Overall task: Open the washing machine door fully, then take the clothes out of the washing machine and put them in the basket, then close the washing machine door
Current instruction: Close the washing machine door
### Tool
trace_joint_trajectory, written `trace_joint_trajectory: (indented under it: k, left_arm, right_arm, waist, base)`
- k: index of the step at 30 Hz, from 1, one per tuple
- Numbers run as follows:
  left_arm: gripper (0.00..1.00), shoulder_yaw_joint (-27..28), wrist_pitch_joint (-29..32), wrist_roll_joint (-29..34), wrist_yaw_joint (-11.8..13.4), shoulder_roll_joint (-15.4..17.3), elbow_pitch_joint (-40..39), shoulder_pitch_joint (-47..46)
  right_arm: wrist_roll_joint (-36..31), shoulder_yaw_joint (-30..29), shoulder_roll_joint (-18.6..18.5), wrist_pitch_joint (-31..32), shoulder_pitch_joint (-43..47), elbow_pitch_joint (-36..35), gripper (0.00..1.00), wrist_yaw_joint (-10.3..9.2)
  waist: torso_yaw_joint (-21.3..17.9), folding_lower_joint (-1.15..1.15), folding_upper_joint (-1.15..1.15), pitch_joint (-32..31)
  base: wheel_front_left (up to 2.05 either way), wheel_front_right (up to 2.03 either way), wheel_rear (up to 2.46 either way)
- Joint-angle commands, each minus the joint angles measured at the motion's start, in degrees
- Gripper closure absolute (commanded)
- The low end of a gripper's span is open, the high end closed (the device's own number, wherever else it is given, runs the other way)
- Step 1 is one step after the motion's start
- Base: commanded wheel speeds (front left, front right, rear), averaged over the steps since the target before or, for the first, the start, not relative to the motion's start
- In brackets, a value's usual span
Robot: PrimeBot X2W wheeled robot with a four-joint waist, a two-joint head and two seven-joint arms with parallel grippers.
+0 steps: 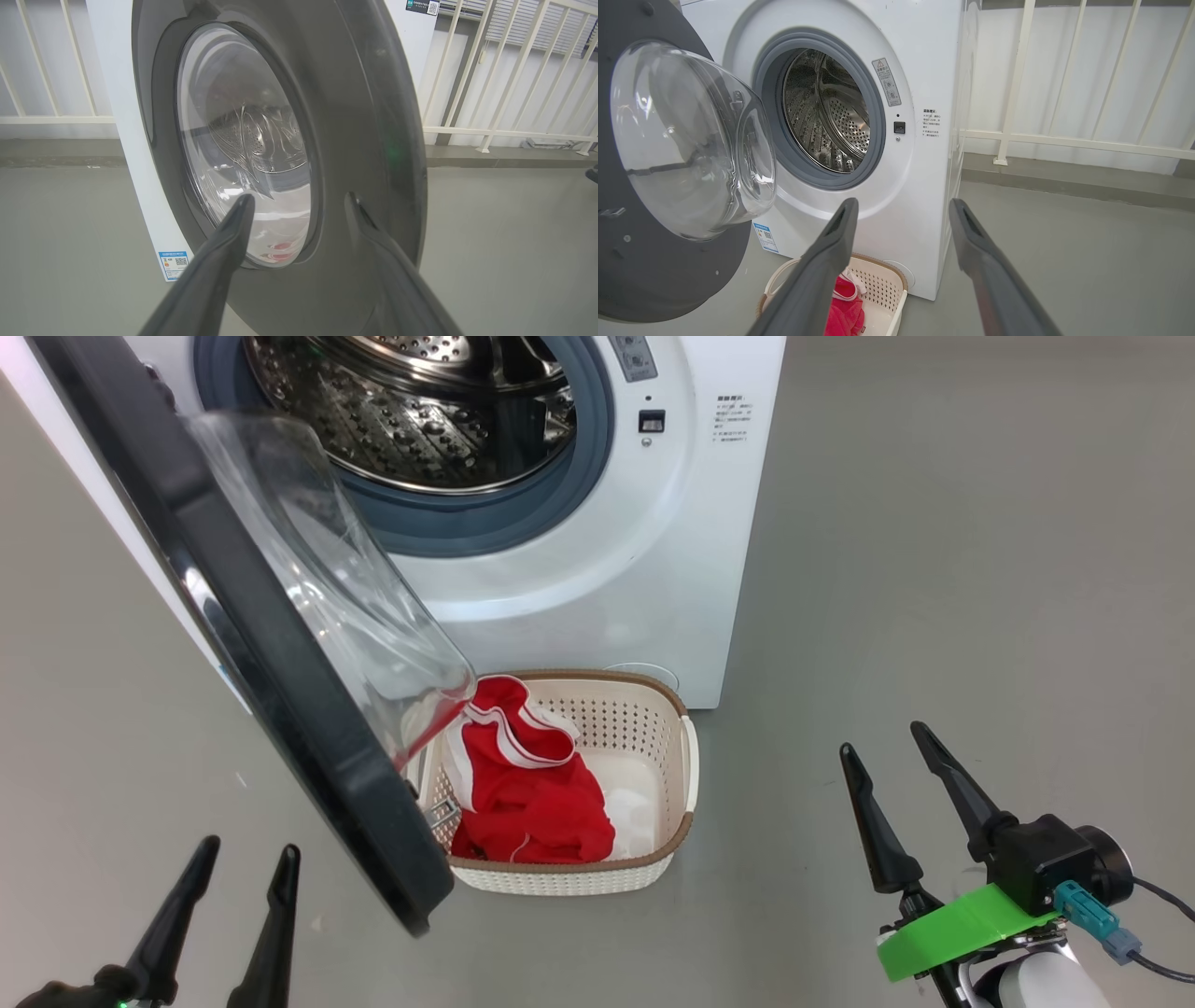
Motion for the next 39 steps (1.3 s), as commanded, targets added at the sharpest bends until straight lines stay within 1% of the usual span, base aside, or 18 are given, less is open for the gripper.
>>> trace_joint_trajectory:
  k: [1, 10, 23, 24, 25, 26, 31, 33, 35, 38, 39]
  left_arm:
    - [0.0, 2.59, -0.68, 0.62, 0.28, 0.78, -1.69, -1.12]
    - [0.0, 3.82, -0.68, 0.75, 0.2, -0.21, -2.67, -0.08]
    - [0.0, 2.72, -0.52, 1.36, 0.13, 0.28, -1.99, -0.31]
    - [0.1, 2.62, -0.41, 1.28, 0.11, 0.33, -2.0, -0.41]
    - [0.59, 2.5, -0.19, 1.15, 0.07, 0.41, -1.99, -0.53]
    - [1.0, 2.41, 0.07, 1.01, 0.04, 0.53, -2.01, -0.7]
    - [1.0, 2.66, 1.64, -0.23, -0.08, 1.57, -2.55, -3.13]
    - [1.0, 3.56, 2.03, -2.11, 0.01, 1.15, -2.86, -4.54]
    - [1.0, 4.77, 2.85, -5.29, 0.05, 0.29, -3.1, -6.03]
    - [1.0, 7.26, 5.77, -13.34, 0.19, -2.08, -3.78, -8.37]
    - [1.0, 7.26, 5.77, -13.34, 0.19, -2.08, -3.78, -8.37]
  right_arm:
    - [0.17, 1.0, 0.02, -0.53, -0.94, -1.61, 0.0, 0.26]
    - [0.31, 0.86, 0.03, -0.53, -0.5, -1.72, 0.0, 0.26]
    - [0.53, 1.04, 0.04, -0.53, -0.08, -1.56, 0.0, 0.26]
    - [0.51, 1.04, 0.04, -0.53, -0.05, -1.59, 0.0, 0.26]
    - [0.5, 1.05, 0.04, -0.53, -0.04, -1.6, 0.0, 0.26]
    - [0.49, 1.07, 0.04, -0.53, -0.05, -1.59, 0.0, 0.26]
    - [0.43, 1.17, 0.04, -0.53, -0.3, -1.75, 0.0, 0.26]
    - [0.41, 1.31, 0.04, -0.53, -0.42, -1.76, 0.0, 0.26]
    - [0.52, 1.4, 0.04, -0.53, -0.56, -1.71, 0.0, 0.26]
    - [1.61, 1.38, 0.04, -0.54, -0.76, -1.54, 0.0, 0.26]
    - [1.61, 1.38, 0.04, -0.54, -0.76, -1.54, 0.0, 0.26]
  waist:
    - [0.0, 0.0, 0.0, -0.07]
    - [-0.05, 0.0, 0.0, -0.41]
    - [0.53, 0.0, 0.0, -1.01]
    - [0.62, 0.0, 0.0, -0.99]
    - [0.68, 0.0, 0.0, -0.95]
    - [0.74, 0.0, 0.0, -0.91]
    - [1.02, 0.0, 0.0, -0.16]
    - [1.06, 0.0, 0.0, 0.16]
    - [1.06, 0.0, 0.0, 0.4]
    - [0.94, 0.0, 0.0, 0.73]
    - [0.94, 0.0, 0.0, 0.73]
  base:
    - [0.0, 0.0, 0.0]
    - [0.0, 0.0, 0.0]
    - [0.0, 0.0, 0.0]
    - [0.0, 0.0, 0.0]
    - [0.0, 0.0, 0.0]
    - [0.0, 0.0, 0.0]
    - [0.0, 0.0, 0.0]
    - [0.0, 0.0, 0.0]
    - [0.0, 0.0, 0.0]
    - [0.0, 0.0, 0.0]
    - [0.0, 0.0, 0.0]
